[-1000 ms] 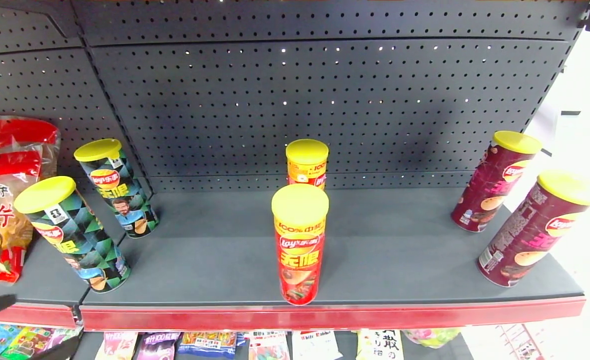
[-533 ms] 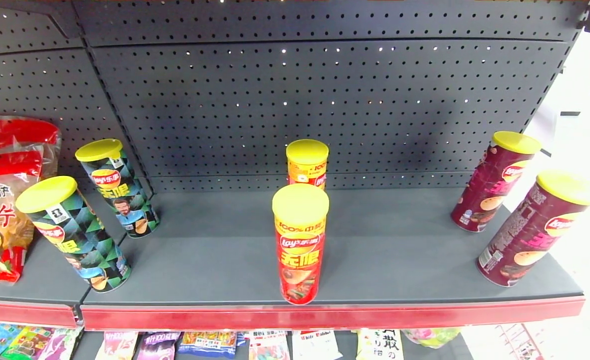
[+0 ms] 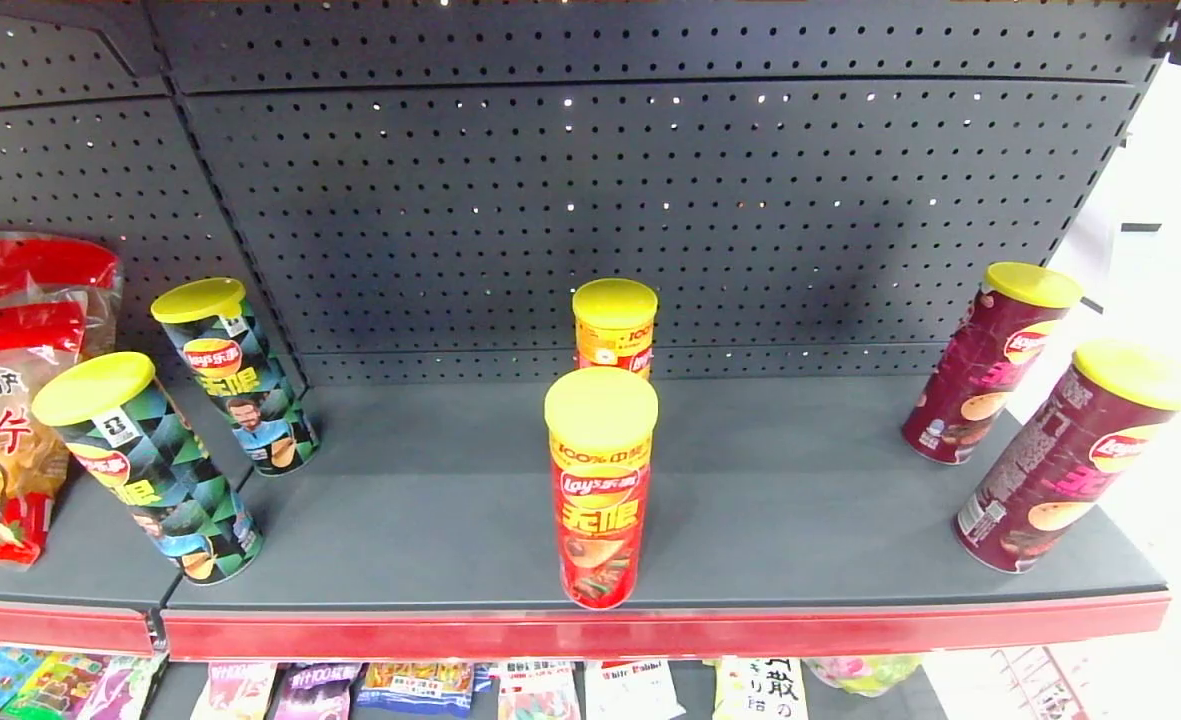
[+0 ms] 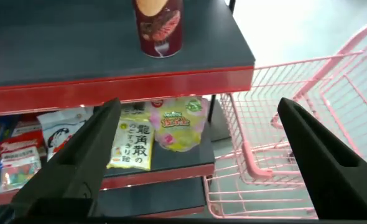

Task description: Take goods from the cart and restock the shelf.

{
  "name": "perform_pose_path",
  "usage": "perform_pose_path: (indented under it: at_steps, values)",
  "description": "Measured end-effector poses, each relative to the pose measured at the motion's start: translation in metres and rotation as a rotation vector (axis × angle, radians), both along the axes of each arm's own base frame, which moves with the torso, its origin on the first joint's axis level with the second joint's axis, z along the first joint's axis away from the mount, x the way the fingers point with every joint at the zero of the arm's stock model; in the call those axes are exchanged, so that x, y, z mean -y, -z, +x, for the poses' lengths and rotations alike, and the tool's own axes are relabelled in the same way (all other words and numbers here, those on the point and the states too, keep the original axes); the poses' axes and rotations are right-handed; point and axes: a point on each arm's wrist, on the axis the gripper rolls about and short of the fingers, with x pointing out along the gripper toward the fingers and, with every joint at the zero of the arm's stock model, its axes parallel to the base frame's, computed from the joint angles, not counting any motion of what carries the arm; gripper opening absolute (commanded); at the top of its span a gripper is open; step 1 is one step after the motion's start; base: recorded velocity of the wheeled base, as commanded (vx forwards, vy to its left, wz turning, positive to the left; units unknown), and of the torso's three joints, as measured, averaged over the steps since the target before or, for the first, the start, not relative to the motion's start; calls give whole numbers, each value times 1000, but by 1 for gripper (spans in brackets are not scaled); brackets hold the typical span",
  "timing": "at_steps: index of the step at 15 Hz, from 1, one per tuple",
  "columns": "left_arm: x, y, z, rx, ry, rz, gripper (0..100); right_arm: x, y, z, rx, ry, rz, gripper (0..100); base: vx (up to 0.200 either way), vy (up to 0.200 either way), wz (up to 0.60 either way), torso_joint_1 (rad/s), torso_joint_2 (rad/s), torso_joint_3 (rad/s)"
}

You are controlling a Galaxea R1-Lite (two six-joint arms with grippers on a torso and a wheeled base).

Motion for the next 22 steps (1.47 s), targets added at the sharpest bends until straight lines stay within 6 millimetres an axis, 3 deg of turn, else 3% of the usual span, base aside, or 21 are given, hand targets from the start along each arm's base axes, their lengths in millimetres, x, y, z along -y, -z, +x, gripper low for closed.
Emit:
perform_pose_path:
  at_steps: [3,6,9,13,22]
  values:
    - [5,3,7,263,194,30,100,-6,-4,4,117,-226,14,100,0,0,0,0,0,0]
    - [4,21,11,263,145,63,100,-8,4,6,103,-320,-35,100,0,0,0,0,0,0]
    - [3,28,11,237,75,54,100,-6,11,6,45,-235,55,100,0,0,0,0,0,0]
    - [3,29,11,236,74,54,100,-9,10,6,38,-75,23,100,0,0,0,0,0,0]
    - [3,29,11,237,75,54,100,-9,13,-1,144,-121,17,100,0,0,0,0,0,0]
